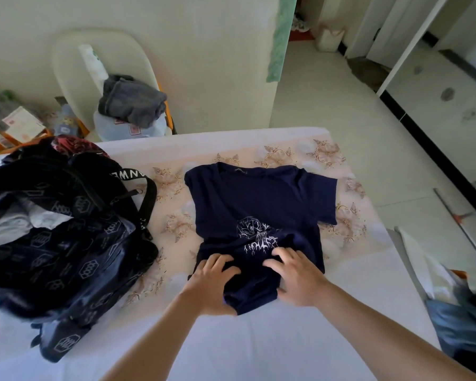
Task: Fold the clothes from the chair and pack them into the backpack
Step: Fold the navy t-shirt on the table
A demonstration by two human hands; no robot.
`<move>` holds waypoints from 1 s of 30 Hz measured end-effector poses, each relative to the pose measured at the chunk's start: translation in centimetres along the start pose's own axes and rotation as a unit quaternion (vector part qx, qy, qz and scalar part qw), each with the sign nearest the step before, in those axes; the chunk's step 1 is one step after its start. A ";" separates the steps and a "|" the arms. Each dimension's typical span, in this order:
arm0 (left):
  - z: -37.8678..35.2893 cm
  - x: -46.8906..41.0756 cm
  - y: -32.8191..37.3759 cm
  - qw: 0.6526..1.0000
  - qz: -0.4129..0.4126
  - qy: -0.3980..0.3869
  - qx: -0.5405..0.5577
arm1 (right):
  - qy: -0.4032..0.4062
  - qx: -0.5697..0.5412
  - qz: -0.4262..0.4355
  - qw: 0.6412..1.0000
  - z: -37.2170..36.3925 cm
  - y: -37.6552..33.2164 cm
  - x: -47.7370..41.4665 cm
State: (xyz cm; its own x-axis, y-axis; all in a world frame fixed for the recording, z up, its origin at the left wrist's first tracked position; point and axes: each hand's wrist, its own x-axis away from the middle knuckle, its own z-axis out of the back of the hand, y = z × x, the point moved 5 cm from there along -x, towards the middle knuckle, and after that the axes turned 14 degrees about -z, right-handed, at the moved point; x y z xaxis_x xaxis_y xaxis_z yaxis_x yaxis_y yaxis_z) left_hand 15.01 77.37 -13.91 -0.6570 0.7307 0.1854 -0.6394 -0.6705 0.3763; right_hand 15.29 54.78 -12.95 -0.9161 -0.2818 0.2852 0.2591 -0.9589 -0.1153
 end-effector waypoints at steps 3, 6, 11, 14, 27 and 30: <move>-0.6 -0.1 -1.0 0.997 -0.001 0.060 0.042 | 0.076 -0.004 -0.032 0.997 -0.7 0.0 -0.5; 0.9 -0.5 -1.6 0.981 0.035 0.123 0.149 | 0.122 -0.037 -0.033 0.991 -0.1 -0.2 -1.4; 4.6 -0.8 -2.8 0.942 0.195 0.032 0.270 | 0.039 -0.216 -0.123 0.968 2.9 -0.2 -1.8; 4.6 -0.2 -3.3 0.927 0.209 -0.238 0.200 | -0.137 -0.288 -0.153 0.935 3.4 -1.2 -1.7; 4.8 -12.9 2.9 0.995 0.018 0.006 0.101 | 0.080 -0.136 -0.231 0.960 4.3 10.0 -3.6; 5.1 -16.9 4.3 0.995 0.004 0.043 0.092 | 0.085 -0.087 -0.261 0.958 4.8 13.9 -5.2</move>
State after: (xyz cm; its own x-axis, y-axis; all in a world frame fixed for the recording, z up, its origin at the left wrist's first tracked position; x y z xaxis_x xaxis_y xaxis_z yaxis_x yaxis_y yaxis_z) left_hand 25.39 62.84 -10.78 -0.6981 0.7070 0.1130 -0.5562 -0.6350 0.5361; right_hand 25.15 42.73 -11.51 -0.9477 0.2570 0.1893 -0.2880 -0.9441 -0.1602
